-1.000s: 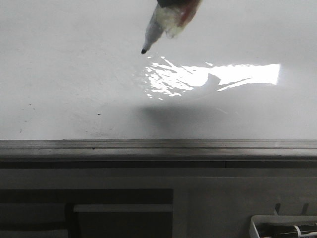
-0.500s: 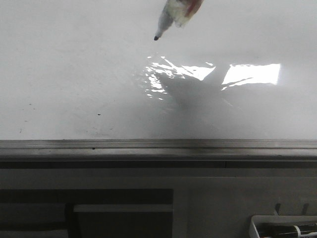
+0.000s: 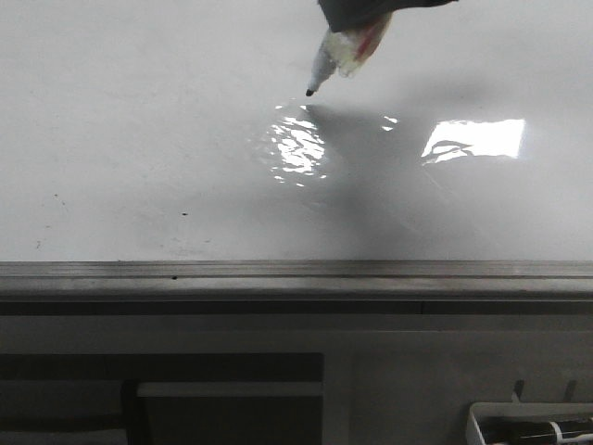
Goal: Write number 5 on whiteboard
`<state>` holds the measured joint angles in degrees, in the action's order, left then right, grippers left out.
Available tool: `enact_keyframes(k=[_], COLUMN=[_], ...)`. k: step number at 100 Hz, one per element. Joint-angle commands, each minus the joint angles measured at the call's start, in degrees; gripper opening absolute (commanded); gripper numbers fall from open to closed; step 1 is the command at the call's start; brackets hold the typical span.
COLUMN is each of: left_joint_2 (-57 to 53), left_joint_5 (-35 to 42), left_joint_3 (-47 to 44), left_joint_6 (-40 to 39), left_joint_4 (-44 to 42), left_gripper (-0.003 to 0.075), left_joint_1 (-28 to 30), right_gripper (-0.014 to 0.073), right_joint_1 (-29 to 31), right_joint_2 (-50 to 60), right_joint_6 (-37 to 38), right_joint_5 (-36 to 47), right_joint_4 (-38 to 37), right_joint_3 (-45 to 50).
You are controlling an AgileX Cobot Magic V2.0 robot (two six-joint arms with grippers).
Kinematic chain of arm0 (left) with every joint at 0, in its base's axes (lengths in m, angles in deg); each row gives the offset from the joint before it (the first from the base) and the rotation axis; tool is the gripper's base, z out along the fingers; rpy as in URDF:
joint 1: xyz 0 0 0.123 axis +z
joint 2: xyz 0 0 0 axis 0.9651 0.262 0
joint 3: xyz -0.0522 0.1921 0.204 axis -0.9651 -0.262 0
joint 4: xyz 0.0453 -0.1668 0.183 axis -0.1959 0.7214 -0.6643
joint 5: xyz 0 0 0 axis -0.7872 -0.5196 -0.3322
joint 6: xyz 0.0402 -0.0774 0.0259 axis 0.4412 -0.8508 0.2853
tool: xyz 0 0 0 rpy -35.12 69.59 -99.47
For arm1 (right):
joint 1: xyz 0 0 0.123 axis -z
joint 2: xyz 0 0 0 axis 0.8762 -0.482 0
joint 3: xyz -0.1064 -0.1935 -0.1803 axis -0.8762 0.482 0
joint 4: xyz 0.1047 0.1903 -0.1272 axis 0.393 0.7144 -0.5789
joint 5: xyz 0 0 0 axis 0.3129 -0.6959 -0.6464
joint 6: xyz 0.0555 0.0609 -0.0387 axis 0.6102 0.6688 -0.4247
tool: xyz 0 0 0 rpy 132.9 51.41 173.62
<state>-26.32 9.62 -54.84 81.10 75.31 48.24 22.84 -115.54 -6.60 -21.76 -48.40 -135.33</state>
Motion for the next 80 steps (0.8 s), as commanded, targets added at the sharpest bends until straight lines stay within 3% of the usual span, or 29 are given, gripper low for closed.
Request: enact_keyframes(k=[1,80], left_joint_2=[0.6,0.6], left_joint_5=[2.9,2.8], left_joint_3=[1.5,1.5], left_joint_6=[-0.7,-0.7], left_joint_4=[1.6,1.6], left_gripper=[-0.002,-0.002], left_joint_1=[0.0,0.0], right_gripper=[-0.0061,-0.0056], right_joint_1=[0.5,2.3], right_joint_2=[0.2,0.5], right_joint_6=[-0.1,0.0], right_joint_5=[2.6,-3.7], right_joint_4=[-0.2,2.9], right_joint_3=[-1.4,2.8])
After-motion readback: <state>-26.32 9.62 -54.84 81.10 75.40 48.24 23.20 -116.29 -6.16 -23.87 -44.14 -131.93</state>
